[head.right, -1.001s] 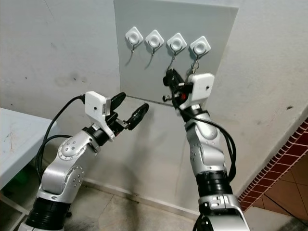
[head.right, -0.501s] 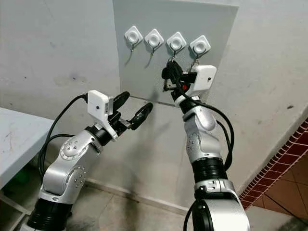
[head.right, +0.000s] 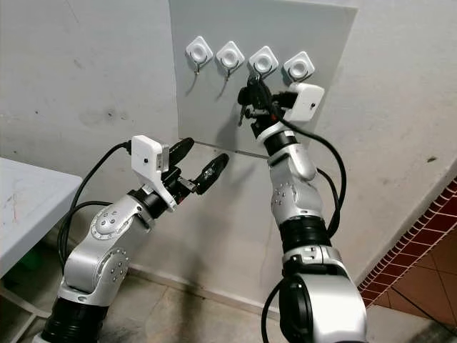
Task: Hang keys on a hook
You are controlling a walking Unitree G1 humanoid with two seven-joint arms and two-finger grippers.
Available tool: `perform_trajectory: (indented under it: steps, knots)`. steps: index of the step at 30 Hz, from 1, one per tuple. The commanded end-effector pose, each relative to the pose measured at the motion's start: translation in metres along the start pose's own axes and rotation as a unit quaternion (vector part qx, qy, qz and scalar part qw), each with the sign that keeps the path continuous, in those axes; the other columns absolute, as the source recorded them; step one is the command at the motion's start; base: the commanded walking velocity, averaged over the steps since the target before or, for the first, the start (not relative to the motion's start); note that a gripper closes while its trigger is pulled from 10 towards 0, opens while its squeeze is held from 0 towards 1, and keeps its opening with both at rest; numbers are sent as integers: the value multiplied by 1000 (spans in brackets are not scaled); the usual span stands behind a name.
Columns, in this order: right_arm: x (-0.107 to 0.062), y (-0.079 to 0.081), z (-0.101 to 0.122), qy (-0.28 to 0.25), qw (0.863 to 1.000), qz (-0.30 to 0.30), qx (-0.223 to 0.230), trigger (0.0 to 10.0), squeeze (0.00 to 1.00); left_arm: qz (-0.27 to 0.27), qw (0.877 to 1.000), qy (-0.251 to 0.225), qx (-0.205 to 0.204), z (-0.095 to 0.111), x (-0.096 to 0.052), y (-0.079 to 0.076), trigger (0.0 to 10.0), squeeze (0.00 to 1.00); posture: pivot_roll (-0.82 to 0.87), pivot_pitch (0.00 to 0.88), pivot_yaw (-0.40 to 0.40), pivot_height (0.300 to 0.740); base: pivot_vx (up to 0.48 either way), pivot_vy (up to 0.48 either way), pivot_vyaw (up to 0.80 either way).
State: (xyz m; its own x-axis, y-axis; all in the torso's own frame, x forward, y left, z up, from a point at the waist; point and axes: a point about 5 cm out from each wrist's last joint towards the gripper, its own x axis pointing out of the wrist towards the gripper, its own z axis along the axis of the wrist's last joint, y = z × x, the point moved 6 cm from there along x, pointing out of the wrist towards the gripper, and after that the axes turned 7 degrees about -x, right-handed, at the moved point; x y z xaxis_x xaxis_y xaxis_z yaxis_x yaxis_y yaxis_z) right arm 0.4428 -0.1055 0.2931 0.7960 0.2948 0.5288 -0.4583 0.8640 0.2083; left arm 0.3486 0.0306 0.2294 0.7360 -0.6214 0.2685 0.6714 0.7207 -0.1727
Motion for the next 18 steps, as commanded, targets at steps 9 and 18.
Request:
perform_trajectory:
  steps: [9,18]
  knots:
    - [-5,-8,-3,-12,993,-12,115,10000,0,0,1000,-5,-6,5,-2,-3,10000,0,1,31,-38,740,0,0,0]
    - [-20,-13,-23,1,975,-31,218,10000,0,1,1000,-6,-13,6,-2,-3,10000,0,-4,39,-32,740,0,0,0]
